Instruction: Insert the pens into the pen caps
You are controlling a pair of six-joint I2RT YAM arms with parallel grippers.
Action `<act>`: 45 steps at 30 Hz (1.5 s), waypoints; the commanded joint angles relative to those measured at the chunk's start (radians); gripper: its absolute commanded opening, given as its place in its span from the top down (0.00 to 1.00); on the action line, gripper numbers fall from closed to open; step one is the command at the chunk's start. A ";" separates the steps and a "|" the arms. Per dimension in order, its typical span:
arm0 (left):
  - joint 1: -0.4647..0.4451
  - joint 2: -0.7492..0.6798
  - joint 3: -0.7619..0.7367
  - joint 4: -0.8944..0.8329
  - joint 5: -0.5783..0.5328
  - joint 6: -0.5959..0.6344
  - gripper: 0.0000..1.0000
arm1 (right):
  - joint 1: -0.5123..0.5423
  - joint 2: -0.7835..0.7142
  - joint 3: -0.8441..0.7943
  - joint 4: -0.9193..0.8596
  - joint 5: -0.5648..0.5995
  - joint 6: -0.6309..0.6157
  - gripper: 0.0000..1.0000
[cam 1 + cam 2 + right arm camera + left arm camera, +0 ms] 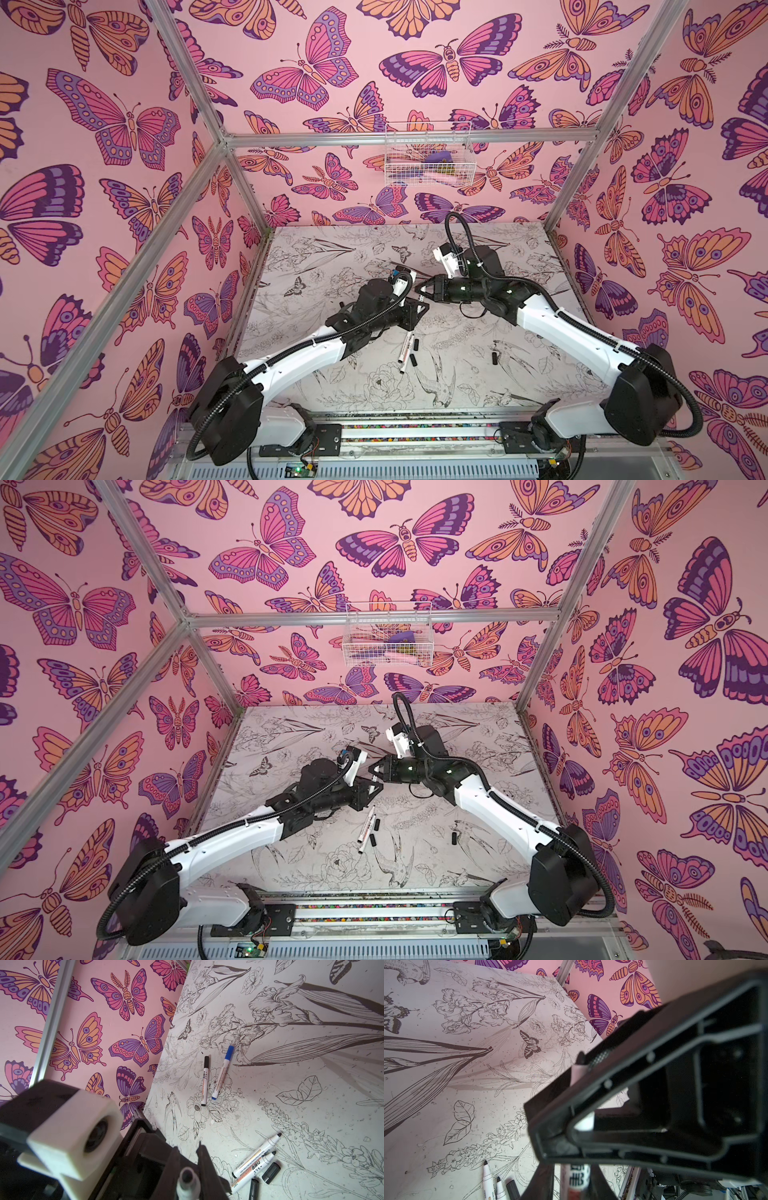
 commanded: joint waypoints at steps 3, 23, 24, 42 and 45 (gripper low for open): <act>-0.002 -0.031 0.026 0.011 0.014 0.038 0.70 | 0.011 -0.034 0.022 -0.042 0.015 -0.047 0.91; -0.002 0.012 0.054 -0.032 0.071 0.037 0.76 | 0.014 -0.053 0.065 -0.094 0.042 -0.090 0.94; -0.003 0.008 0.052 -0.033 0.067 0.037 0.77 | 0.014 -0.053 0.068 -0.099 0.044 -0.094 0.95; -0.002 -0.009 0.064 -0.033 0.037 0.054 0.74 | 0.016 -0.057 0.054 -0.139 0.039 -0.121 0.96; -0.002 -0.008 0.067 -0.034 0.043 0.058 0.80 | 0.017 -0.057 0.054 -0.141 0.038 -0.121 0.97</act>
